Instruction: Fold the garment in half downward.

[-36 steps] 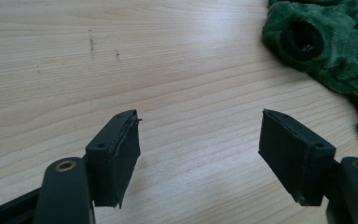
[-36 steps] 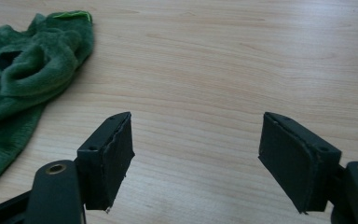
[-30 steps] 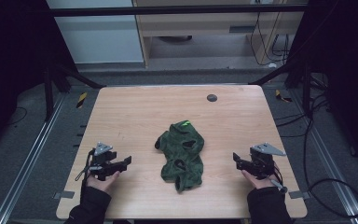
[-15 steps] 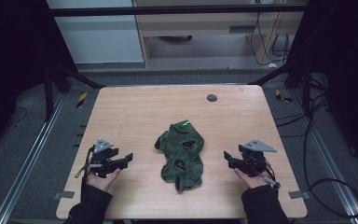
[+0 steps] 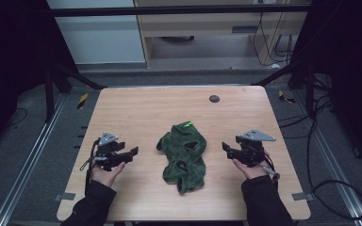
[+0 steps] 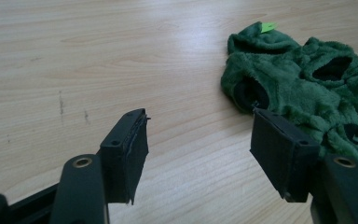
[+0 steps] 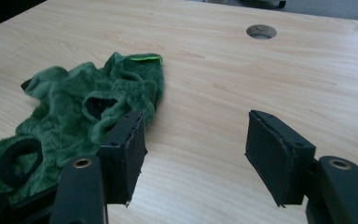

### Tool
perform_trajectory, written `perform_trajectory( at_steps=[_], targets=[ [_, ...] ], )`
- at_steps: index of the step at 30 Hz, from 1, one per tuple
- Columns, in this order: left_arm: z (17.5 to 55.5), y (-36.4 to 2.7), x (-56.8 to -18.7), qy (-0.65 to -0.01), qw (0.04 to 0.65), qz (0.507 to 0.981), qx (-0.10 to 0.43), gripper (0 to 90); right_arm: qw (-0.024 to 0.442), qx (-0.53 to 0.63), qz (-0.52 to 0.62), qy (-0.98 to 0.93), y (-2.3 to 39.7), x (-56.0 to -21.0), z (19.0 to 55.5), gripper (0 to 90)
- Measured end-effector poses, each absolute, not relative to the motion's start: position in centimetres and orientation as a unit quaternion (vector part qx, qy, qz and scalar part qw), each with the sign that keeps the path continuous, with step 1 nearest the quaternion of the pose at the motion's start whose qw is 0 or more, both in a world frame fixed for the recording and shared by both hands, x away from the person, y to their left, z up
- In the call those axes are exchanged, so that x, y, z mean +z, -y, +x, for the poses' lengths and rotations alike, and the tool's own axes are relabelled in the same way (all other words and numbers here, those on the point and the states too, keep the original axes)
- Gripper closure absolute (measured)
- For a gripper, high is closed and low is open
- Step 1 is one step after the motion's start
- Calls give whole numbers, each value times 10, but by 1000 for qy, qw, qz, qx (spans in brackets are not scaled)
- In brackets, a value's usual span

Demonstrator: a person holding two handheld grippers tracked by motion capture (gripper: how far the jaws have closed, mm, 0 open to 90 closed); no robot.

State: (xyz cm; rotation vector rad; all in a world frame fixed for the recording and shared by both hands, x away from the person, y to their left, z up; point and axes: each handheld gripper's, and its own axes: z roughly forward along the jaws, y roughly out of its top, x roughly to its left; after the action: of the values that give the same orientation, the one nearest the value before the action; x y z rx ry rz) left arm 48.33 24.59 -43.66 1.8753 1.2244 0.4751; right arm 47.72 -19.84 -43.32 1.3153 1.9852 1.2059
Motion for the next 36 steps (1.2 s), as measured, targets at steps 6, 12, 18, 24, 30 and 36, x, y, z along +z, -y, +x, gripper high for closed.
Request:
perform_trajectory(
  at_steps=[6, 12, 18, 24, 30, 36],
  targets=[
    [493, -238, -428, -481, 418, 745, 195, 379, 236, 444, 474, -723, 191, -422, 491, 381],
    [503, -232, -423, -479, 423, 744, 197, 392, 235, 444, 473, -724, 185, -419, 502, 396],
    [514, -223, -421, -476, 421, 747, 195, 407, 233, 441, 469, -729, 177, -419, 510, 413],
    [523, -212, -420, -473, 421, 750, 190, 418, 227, 437, 467, -735, 169, -420, 518, 423],
    [532, -202, -421, -469, 422, 753, 189, 434, 221, 438, 467, -736, 163, -421, 526, 433],
    [545, -195, -425, -471, 416, 756, 182, 452, 218, 435, 467, -738, 154, -423, 534, 442]
  ],
)
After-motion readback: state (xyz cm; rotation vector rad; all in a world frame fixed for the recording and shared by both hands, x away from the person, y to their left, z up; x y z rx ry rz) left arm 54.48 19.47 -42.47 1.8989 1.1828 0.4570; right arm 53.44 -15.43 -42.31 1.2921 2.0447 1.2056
